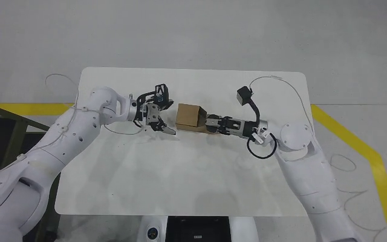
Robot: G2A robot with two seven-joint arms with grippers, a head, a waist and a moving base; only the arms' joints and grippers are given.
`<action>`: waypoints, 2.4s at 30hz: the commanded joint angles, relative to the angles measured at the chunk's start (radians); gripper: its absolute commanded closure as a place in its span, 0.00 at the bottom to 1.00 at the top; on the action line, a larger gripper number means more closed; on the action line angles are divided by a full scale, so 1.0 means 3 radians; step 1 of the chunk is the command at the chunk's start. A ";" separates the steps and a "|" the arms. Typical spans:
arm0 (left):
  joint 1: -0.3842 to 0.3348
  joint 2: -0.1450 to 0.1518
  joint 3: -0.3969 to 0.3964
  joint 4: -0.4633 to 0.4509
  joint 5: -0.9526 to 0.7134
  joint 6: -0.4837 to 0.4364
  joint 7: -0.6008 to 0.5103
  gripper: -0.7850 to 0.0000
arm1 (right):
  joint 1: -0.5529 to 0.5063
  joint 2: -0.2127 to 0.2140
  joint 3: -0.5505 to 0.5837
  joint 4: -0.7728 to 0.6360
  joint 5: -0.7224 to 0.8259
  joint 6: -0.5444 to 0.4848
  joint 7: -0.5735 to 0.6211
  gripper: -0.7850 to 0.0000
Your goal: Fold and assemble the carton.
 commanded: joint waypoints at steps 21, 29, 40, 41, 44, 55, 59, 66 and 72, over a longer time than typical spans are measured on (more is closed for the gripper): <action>0.0008 -0.0347 0.0126 0.0606 0.1463 0.0004 0.1889 0.00 | 0.0165 -0.0082 -0.0411 0.0611 -0.0100 0.0283 -0.0650 1.00; -0.0026 -0.0495 0.0216 0.0833 0.1622 0.0004 0.2136 0.00 | 0.0285 -0.0120 -0.0511 0.0748 -0.0090 0.0197 -0.0794 1.00; -0.0032 -0.0616 0.0147 0.1123 0.1620 0.0046 0.2168 0.00 | 0.0335 -0.0098 -0.0421 0.0754 -0.0111 0.0107 -0.0696 1.00; -0.0030 -0.0623 0.0137 0.1135 0.1623 0.0048 0.2167 0.00 | 0.0308 -0.0085 -0.0379 0.0735 -0.0122 0.0110 -0.0689 1.00; -0.0027 -0.0639 0.0114 0.1147 0.1630 0.0011 0.2198 0.00 | 0.0232 -0.0054 -0.0277 0.0680 -0.0163 0.0136 -0.0689 1.00; -0.0085 -0.0752 0.0212 0.1224 0.1719 0.0004 0.2348 0.00 | 0.0353 -0.0072 -0.0329 0.0925 -0.0133 0.0173 -0.0745 1.00; -0.0115 -0.0791 0.0247 0.1300 0.1727 0.0004 0.2389 0.00 | 0.0526 -0.0120 -0.0473 0.1150 -0.0100 0.0143 -0.0738 1.00; -0.0146 -0.0832 0.0292 0.1402 0.1716 0.0004 0.2435 0.00 | 0.0731 -0.0192 -0.0706 0.1321 -0.0067 0.0087 -0.0607 1.00; -0.0156 -0.0867 0.0317 0.1440 0.1673 0.0004 0.2427 0.00 | 0.0795 -0.0245 -0.0825 0.1415 0.0000 0.0032 -0.0631 1.00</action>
